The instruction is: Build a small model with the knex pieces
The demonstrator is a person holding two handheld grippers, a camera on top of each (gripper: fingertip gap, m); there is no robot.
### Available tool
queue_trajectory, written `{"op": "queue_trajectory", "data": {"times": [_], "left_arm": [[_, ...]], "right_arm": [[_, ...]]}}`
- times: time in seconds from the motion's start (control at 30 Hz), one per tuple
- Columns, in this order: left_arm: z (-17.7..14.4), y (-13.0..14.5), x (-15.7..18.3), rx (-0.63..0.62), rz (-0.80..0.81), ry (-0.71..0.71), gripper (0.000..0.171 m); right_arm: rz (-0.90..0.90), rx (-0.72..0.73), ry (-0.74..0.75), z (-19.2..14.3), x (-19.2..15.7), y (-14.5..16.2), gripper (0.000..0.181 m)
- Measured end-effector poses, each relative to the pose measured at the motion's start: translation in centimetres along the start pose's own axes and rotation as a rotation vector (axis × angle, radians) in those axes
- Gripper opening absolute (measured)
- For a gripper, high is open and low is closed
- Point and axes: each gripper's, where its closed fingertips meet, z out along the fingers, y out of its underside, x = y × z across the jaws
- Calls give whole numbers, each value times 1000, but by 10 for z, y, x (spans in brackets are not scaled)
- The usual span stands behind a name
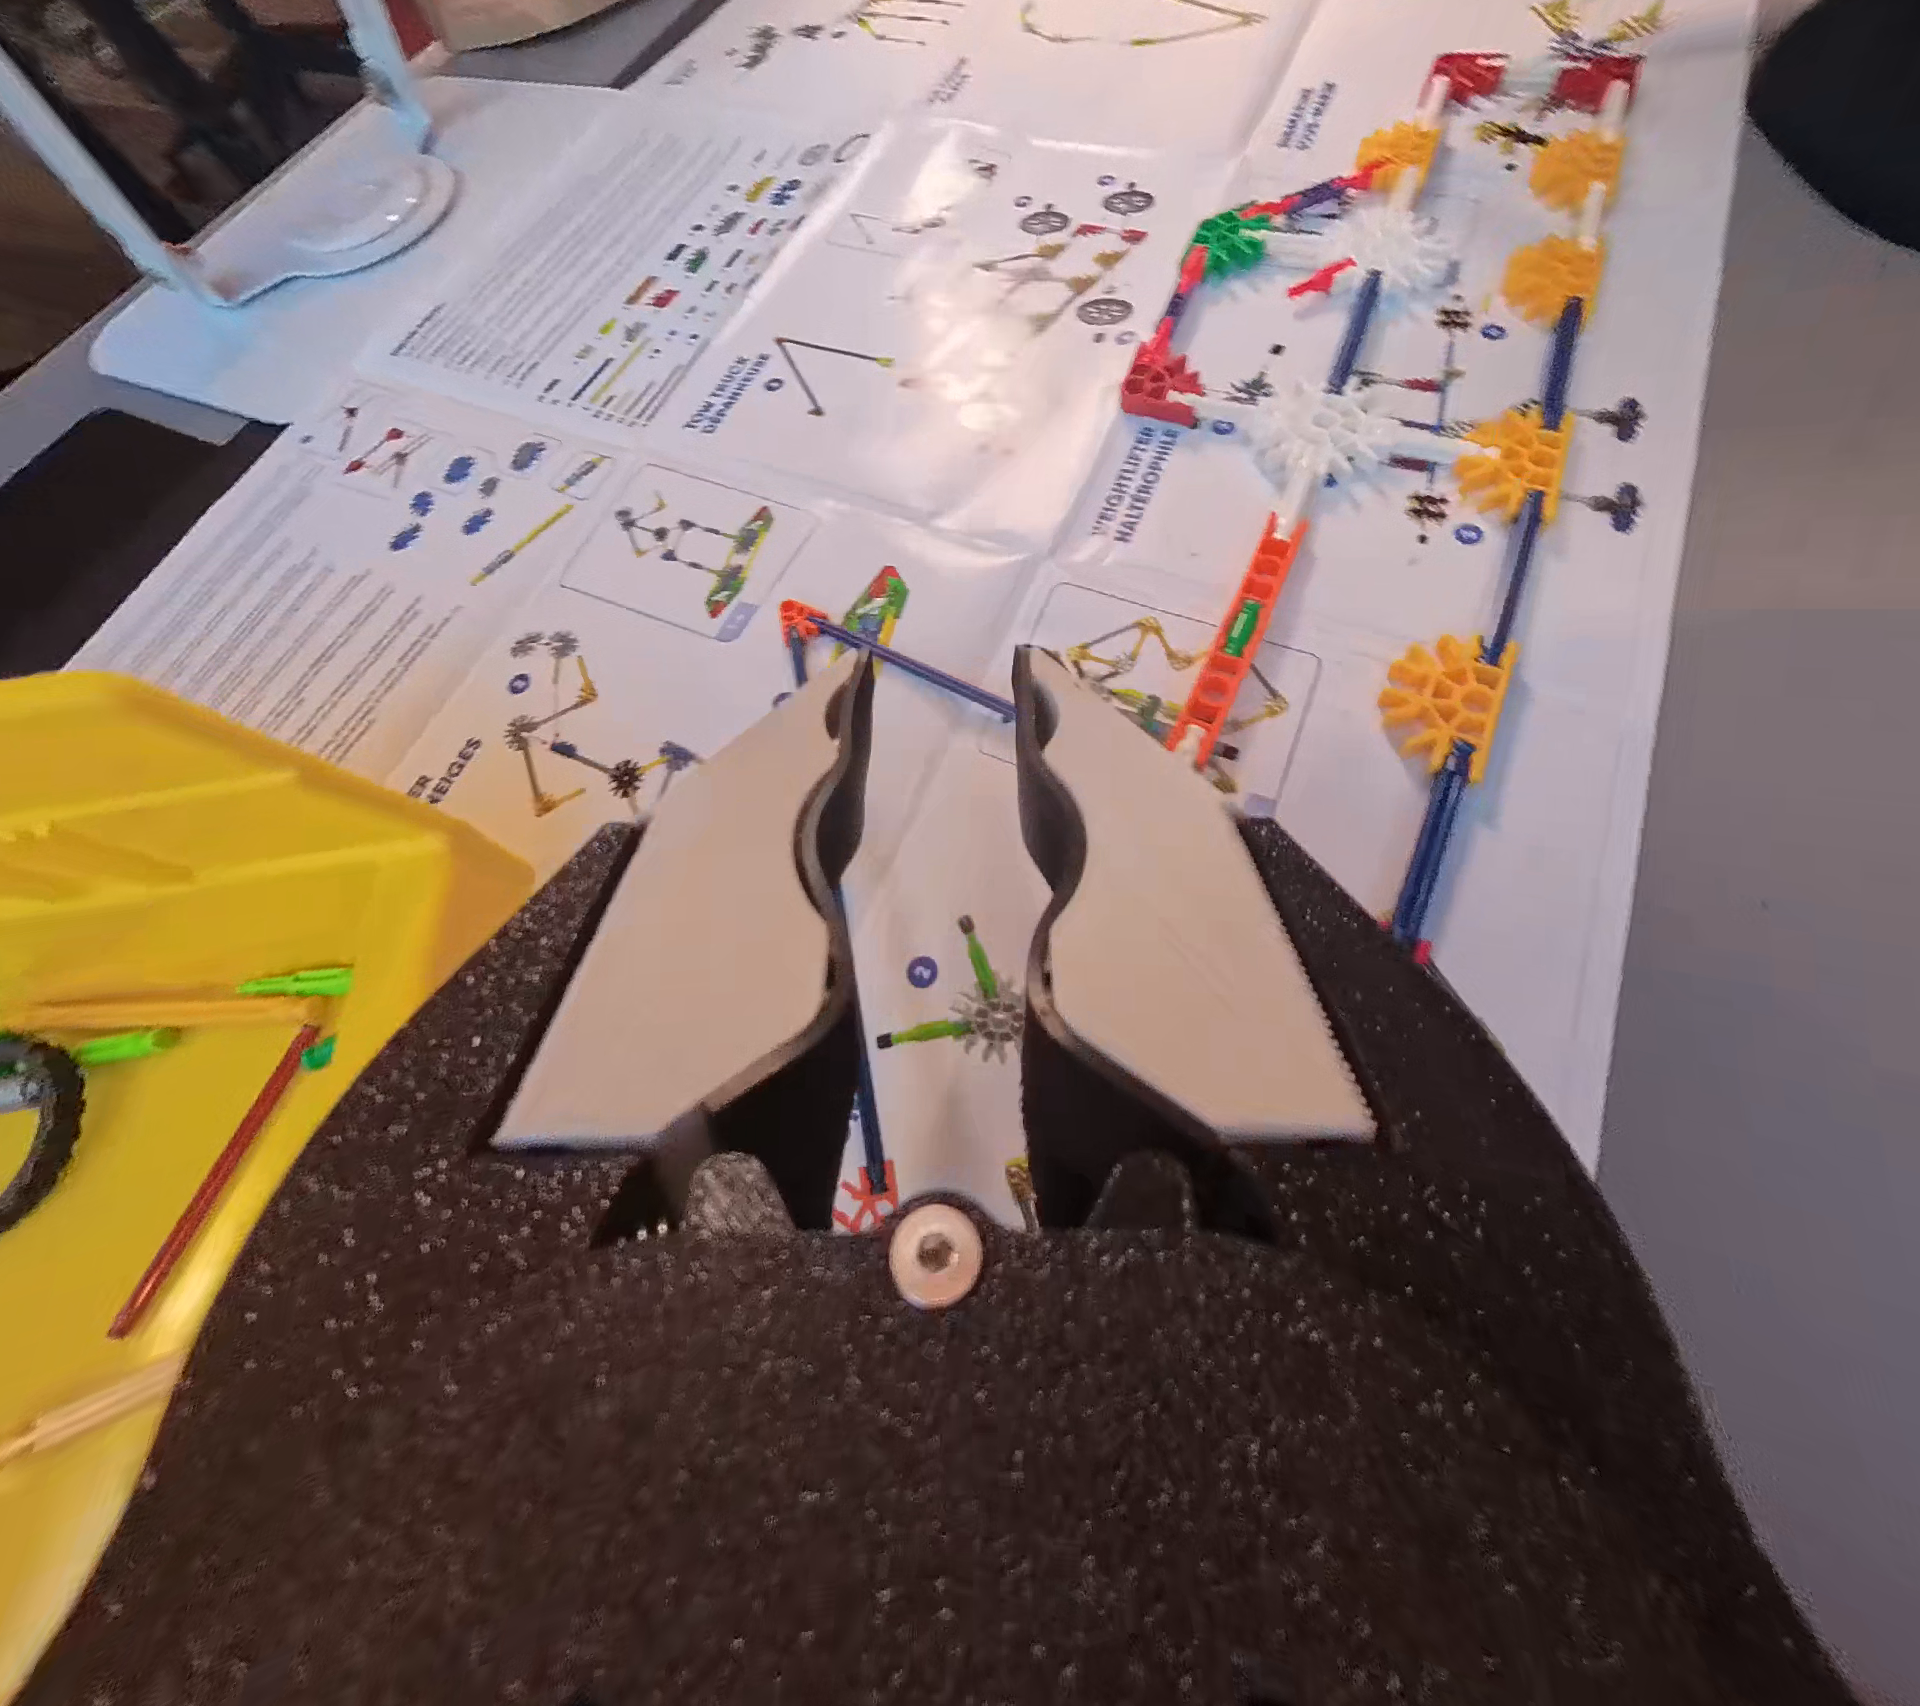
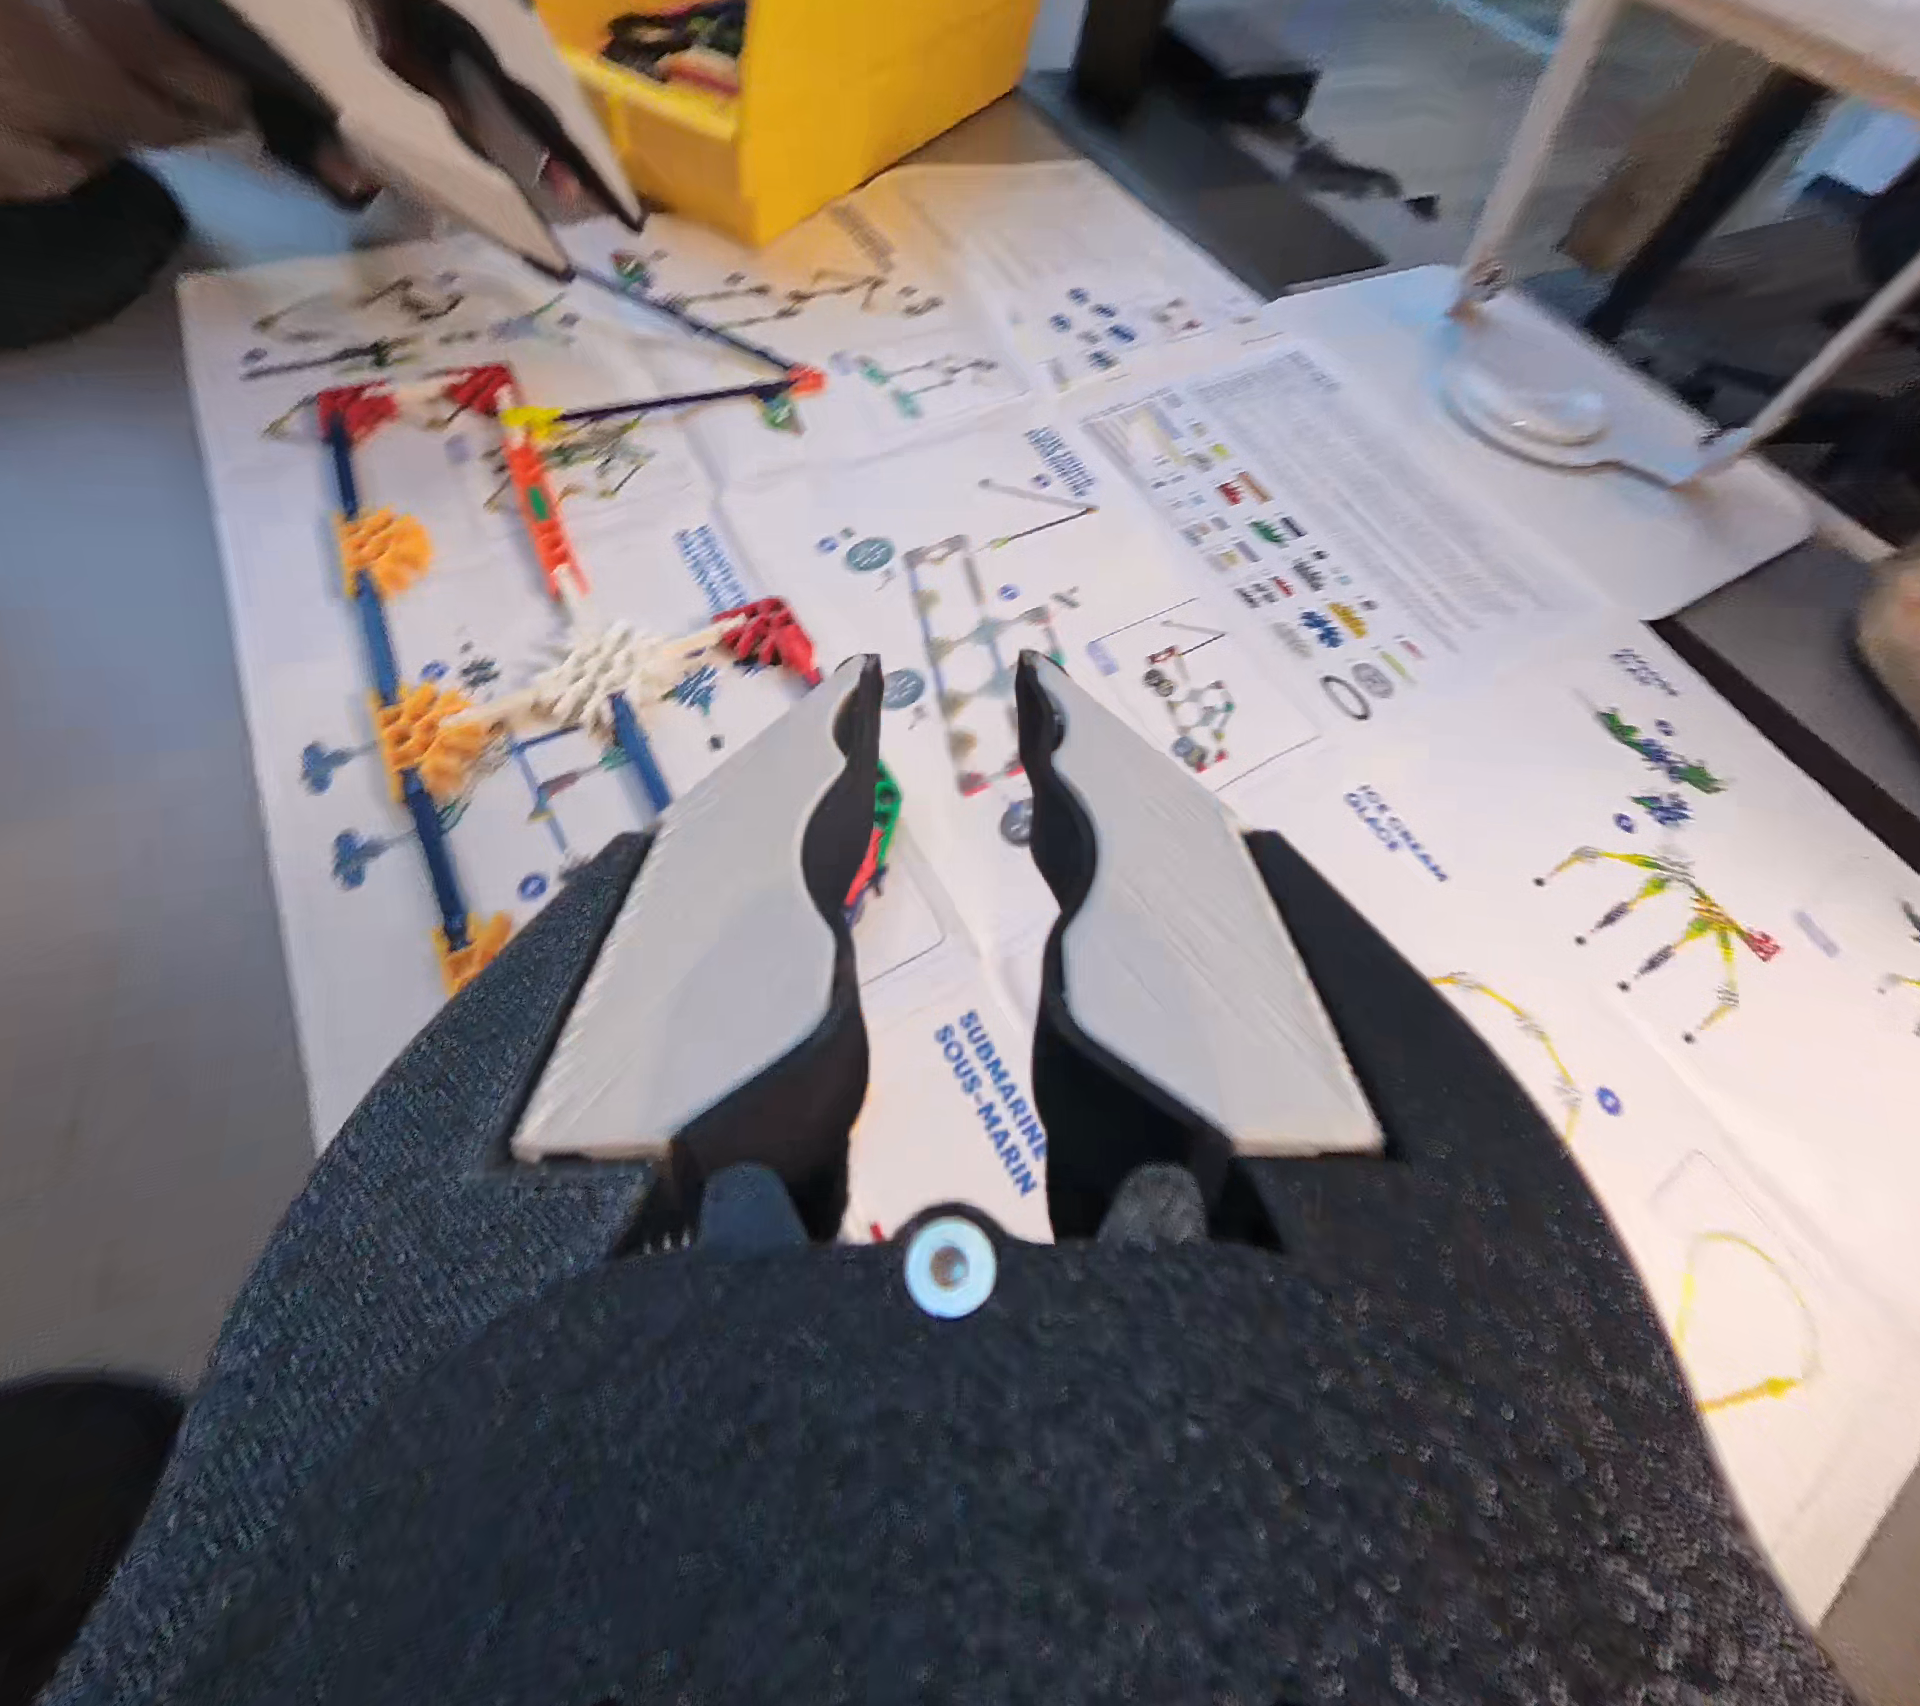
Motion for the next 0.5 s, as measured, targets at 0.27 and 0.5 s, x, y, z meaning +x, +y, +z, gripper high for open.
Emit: {"op": "queue_trajectory", "data": {"times": [0.27,0.5], "left_arm": [[-7,-4,-34,68,-135,-151,29],[-14,-10,-41,96,-118,-204,28]], "right_arm": [[69,119,268,0,52,3,25],[97,142,288,4,61,13,25]]}}
